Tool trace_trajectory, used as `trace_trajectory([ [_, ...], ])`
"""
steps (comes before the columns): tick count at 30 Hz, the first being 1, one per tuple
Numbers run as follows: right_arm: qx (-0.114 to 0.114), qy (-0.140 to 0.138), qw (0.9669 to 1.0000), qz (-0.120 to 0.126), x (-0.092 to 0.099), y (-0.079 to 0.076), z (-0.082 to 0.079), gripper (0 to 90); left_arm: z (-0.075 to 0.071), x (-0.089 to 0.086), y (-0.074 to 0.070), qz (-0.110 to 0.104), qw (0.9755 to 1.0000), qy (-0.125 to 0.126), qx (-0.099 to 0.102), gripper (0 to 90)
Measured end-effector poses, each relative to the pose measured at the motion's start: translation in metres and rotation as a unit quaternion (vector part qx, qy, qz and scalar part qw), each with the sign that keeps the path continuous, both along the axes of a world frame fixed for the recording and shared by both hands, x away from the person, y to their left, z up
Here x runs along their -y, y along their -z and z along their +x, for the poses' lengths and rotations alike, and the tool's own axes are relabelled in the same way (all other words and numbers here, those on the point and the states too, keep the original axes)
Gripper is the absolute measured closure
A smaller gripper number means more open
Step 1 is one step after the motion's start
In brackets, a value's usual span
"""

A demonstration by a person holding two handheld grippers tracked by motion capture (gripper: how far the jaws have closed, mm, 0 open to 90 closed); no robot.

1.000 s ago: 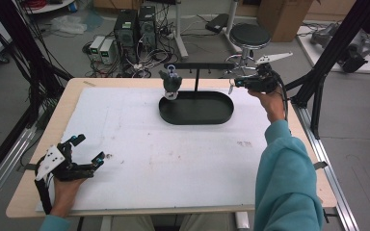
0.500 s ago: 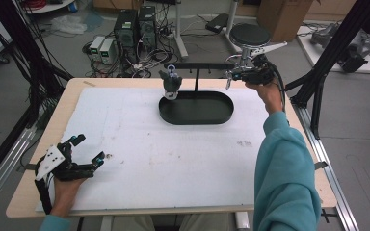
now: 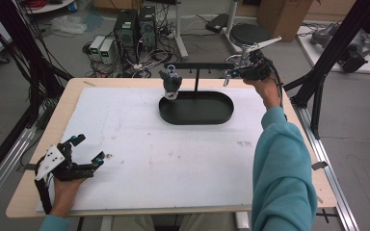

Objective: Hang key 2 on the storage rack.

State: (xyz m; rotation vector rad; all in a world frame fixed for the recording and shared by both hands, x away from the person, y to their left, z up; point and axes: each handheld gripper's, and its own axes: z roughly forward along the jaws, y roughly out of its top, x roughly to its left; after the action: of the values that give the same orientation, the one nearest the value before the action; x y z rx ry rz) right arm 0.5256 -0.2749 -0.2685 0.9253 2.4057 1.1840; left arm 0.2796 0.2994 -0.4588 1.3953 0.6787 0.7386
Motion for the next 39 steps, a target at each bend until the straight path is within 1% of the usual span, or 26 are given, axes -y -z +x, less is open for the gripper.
trace_trajectory([
  [14,-0.002,0.009,1.0000,-0.004,0.003,0.003,0.004,88.7,0.000,0.000,0.000,0.000,1.0000,0.000,0.000,1.7],
  [26,0.003,0.013,0.9998,-0.011,0.002,0.008,0.009,88.7,0.000,0.000,0.000,0.000,1.0000,0.001,0.000,1.7],
  [35,0.012,0.017,0.9998,-0.004,0.004,0.008,0.011,88.7,0.000,0.000,0.000,0.002,1.0000,0.001,0.001,1.7],
  [37,0.019,0.015,0.9997,-0.009,0.004,0.008,0.012,88.7,0.000,0.000,0.000,0.000,1.0000,0.000,0.000,1.7],
  [39,0.021,0.015,0.9996,-0.011,0.004,0.009,0.013,88.7,0.000,0.000,0.000,-0.001,1.0000,0.000,0.000,1.7],
])
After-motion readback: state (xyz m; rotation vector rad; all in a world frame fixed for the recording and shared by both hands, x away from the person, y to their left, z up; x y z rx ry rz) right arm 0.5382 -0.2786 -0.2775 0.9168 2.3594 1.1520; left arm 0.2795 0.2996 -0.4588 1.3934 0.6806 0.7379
